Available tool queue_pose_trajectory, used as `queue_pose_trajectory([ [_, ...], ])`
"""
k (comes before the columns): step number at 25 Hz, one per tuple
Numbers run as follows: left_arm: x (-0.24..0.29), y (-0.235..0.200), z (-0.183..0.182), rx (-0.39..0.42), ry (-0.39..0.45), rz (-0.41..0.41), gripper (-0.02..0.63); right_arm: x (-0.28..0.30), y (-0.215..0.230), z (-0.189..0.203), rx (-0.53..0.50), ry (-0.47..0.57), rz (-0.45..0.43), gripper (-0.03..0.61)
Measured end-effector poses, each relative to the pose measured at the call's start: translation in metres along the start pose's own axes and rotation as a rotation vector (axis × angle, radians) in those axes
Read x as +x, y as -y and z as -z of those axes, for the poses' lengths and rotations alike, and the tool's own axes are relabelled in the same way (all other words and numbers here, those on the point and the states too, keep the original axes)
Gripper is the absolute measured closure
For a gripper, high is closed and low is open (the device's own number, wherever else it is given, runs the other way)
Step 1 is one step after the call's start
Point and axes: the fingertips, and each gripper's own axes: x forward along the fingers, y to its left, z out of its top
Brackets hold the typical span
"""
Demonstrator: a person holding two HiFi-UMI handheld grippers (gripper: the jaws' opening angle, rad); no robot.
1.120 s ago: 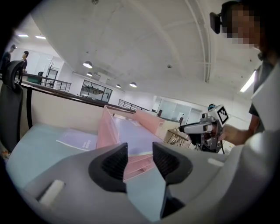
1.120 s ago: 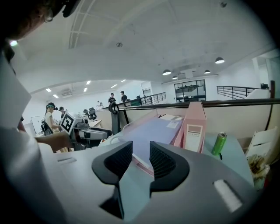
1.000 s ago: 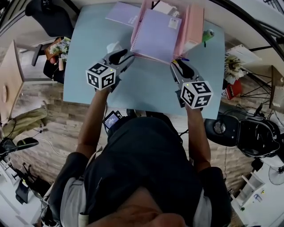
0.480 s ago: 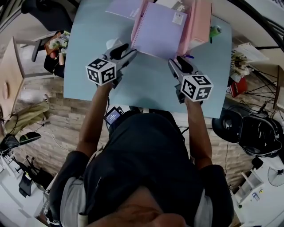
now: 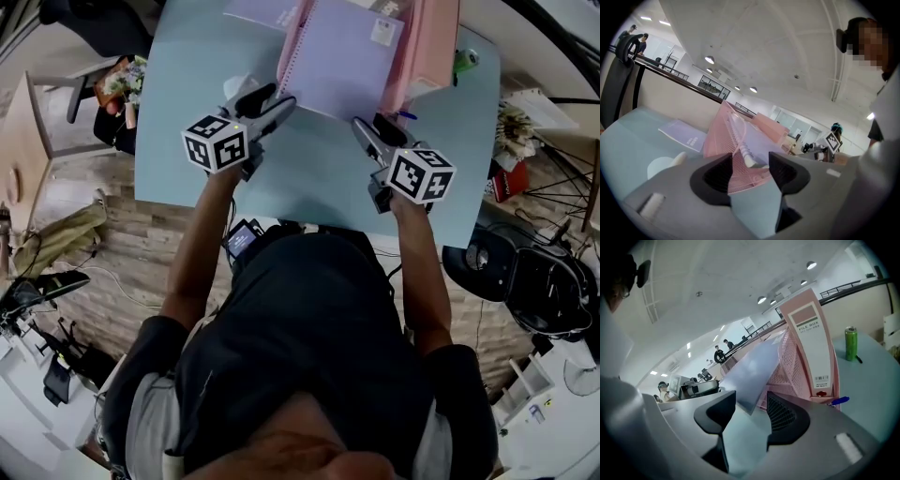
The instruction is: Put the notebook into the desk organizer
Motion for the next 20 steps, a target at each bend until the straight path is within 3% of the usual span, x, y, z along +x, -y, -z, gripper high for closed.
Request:
queue_pose_trajectory([
  [8, 0.006, -0.004, 0.001, -0.041, -0.003, 0.012, 0.353, 0.01, 0.0, 0.002, 0.059, -0.007, -0.035, 0.393],
  [12, 0.006, 0.0, 0.001, -0.042, -0.003, 0.017, 0.413, 0.009, -0.001, 0.001, 0.038, -0.01, -0.011, 0.417],
  [20, -0.003, 0.011, -0.005, 0.078, -0.006, -0.036, 0.449, -0.003, -0.018, -0.008, -0.022, 0.015, 0.026, 0.479],
])
